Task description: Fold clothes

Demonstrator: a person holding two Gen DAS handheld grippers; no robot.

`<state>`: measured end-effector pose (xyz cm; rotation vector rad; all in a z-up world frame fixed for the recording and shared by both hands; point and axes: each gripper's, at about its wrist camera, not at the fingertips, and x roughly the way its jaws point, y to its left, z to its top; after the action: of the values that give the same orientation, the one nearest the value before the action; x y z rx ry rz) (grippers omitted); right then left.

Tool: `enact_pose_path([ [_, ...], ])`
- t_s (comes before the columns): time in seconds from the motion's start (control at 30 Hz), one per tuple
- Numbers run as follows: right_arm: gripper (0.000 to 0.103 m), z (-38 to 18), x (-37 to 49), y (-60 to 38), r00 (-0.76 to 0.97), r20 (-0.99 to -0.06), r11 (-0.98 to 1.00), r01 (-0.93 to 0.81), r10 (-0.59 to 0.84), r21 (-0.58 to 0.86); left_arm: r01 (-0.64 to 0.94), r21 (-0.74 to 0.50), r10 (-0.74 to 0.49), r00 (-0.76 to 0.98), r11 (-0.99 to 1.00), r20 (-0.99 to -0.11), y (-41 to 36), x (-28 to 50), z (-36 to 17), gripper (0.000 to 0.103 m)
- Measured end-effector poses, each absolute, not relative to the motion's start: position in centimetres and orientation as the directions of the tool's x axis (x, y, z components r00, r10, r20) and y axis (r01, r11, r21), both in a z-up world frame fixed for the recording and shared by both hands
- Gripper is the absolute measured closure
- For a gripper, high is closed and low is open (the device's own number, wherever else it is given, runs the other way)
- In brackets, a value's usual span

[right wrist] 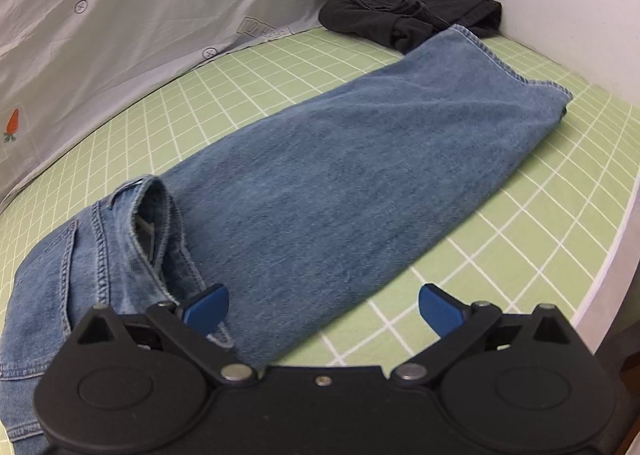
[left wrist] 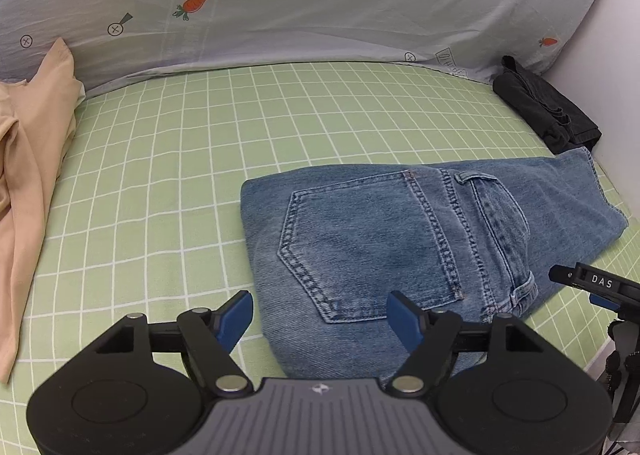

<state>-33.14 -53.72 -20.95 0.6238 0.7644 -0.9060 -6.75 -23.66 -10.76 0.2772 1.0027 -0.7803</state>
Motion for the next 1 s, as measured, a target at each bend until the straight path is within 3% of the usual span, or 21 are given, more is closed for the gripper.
enact_pose_path([
  [0.17,0.001,-24.2,-38.7,-62.3,0.366,-0.807,0.433,0.888,-0.463,0.155,0.673,-0.121,-0.409,0.287,0.729,-0.866,-28.6,-9.4,-12.3,0.029],
  [0.53,0.0,-21.5,-39.9,-71.3,0.379,-0.739,0.472,0.877,-0.557,0.094,0.545,0.004,-0.236,0.369,0.838,-0.899,-37.2,-12.1,-15.5,0.024],
  [0.93,0.0,-22.0,-37.3,-78.9,0.368,-0.68,0.464,0.885,-0.634,0.046,0.459,0.103,-0.085,0.372,0.883,-0.924,-41.2,-11.5,-17.1,0.0],
  [1.0,0.0,-21.9,-36.9,-79.1,0.372,-0.686,0.469,0.882,-0.625,0.051,0.455,0.121,-0.066,0.376,0.882,-0.924,-41.6,-11.7,-17.2,0.0],
])
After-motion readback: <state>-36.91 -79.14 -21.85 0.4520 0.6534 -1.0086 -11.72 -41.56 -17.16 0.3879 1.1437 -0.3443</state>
